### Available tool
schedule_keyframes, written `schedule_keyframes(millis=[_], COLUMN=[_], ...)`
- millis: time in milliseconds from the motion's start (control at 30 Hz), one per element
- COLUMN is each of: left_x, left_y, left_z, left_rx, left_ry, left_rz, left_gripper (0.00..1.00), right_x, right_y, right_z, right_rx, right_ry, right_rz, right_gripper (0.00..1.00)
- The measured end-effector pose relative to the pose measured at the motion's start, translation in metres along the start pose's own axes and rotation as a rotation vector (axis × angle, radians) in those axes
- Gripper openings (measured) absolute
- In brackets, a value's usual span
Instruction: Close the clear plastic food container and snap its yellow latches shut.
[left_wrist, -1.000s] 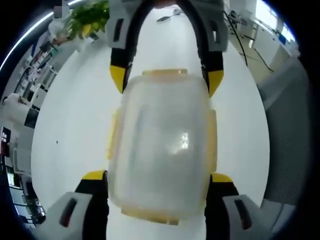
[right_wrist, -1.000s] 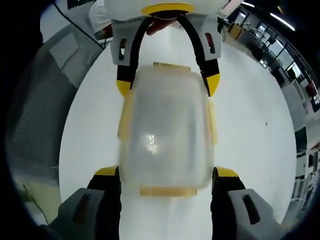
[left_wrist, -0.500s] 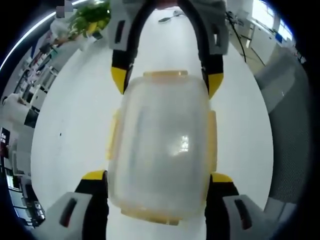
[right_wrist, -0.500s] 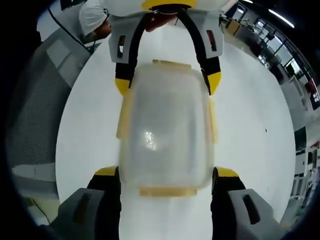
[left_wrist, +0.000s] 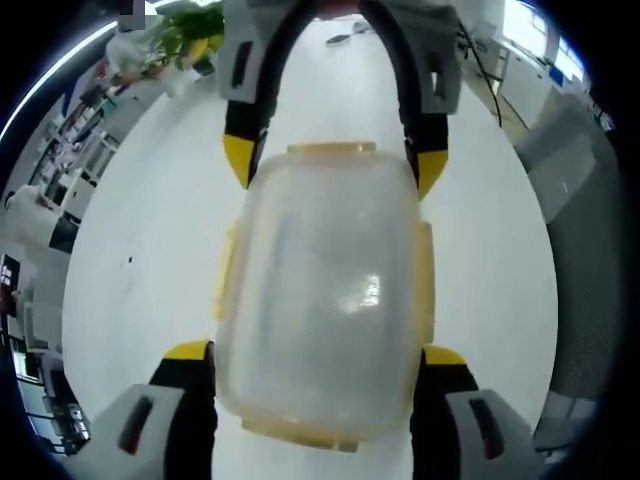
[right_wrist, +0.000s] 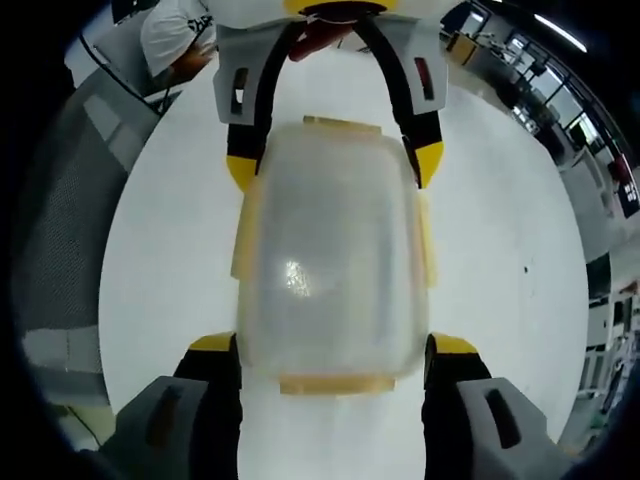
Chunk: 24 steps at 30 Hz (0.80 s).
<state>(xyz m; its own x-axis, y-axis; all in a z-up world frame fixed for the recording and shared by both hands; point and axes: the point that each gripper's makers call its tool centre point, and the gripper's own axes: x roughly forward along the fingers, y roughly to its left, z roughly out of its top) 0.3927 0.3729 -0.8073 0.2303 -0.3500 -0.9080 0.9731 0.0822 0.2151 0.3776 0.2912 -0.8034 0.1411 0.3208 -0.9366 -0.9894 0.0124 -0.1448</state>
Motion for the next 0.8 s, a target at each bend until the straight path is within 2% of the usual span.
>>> schedule_keyframes(millis=[800], left_x=[0.01], left_y=[0.061], left_z=[-0.013], left_rx=[0.003], left_ry=[0.021], left_rz=[0.002], left_gripper=[0.77], right_x=[0.012], right_y=[-0.061], right_z=[0.01], right_rx=[-0.015], right_ry=[0.005], right_rz=[0.002], right_gripper=[0.71])
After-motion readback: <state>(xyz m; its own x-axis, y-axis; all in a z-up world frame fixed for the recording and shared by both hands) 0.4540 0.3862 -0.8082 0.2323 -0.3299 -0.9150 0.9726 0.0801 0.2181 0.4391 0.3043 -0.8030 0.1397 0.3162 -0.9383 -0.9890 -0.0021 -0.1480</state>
